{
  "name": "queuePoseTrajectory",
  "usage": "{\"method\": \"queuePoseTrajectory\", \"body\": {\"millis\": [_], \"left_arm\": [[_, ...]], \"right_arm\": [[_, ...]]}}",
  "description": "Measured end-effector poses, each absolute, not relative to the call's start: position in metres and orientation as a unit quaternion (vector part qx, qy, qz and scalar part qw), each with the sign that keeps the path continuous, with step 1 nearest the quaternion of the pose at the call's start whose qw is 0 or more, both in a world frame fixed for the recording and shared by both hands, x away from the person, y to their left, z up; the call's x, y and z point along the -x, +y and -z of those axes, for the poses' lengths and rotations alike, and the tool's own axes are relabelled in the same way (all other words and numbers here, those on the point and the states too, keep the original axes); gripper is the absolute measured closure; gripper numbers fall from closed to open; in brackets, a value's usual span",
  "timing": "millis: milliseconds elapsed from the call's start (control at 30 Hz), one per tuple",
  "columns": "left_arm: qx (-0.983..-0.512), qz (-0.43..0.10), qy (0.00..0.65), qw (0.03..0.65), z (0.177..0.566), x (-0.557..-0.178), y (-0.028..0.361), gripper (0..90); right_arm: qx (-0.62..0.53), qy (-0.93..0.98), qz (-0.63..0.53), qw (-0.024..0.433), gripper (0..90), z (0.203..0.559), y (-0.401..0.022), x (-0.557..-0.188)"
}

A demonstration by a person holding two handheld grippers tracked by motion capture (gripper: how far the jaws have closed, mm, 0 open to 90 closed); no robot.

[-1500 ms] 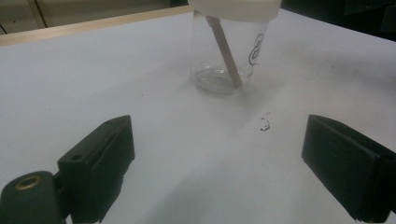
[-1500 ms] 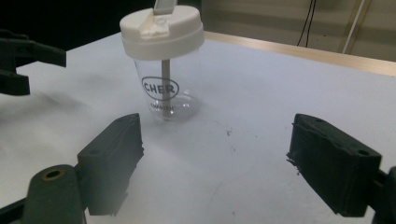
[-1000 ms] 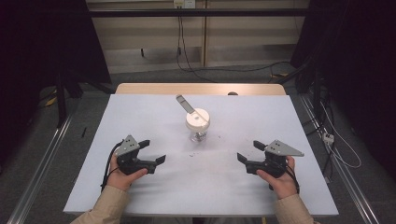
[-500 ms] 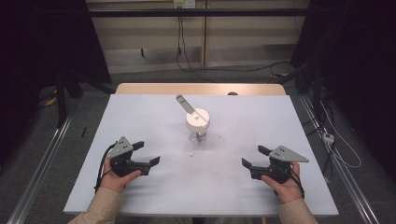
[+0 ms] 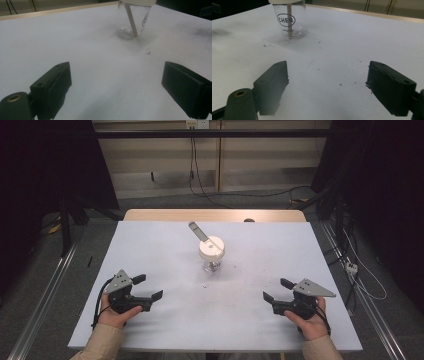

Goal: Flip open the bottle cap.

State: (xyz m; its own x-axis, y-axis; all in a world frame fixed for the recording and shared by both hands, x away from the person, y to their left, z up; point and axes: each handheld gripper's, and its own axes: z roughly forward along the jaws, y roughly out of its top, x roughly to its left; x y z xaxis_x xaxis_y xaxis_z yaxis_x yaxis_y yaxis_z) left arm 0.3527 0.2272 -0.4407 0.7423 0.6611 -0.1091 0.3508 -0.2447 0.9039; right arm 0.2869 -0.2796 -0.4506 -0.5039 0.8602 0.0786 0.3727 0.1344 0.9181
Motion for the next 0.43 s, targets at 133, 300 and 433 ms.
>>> {"method": "queuePoseTrajectory", "body": {"millis": [133,300,433], "left_arm": [[-0.775,-0.147,0.329,0.519,0.442,-0.351,0.231,8.9],[-0.774,-0.148,0.330,0.519,0.442,-0.351,0.231,8.9],[-0.775,-0.150,0.330,0.518,0.442,-0.351,0.230,7.8]], "right_arm": [[-0.435,0.711,-0.494,0.246,17.0,0.452,-0.283,-0.284],[-0.443,0.707,-0.493,0.247,16.7,0.454,-0.288,-0.281],[-0.447,0.704,-0.495,0.246,15.9,0.454,-0.291,-0.280]]}}
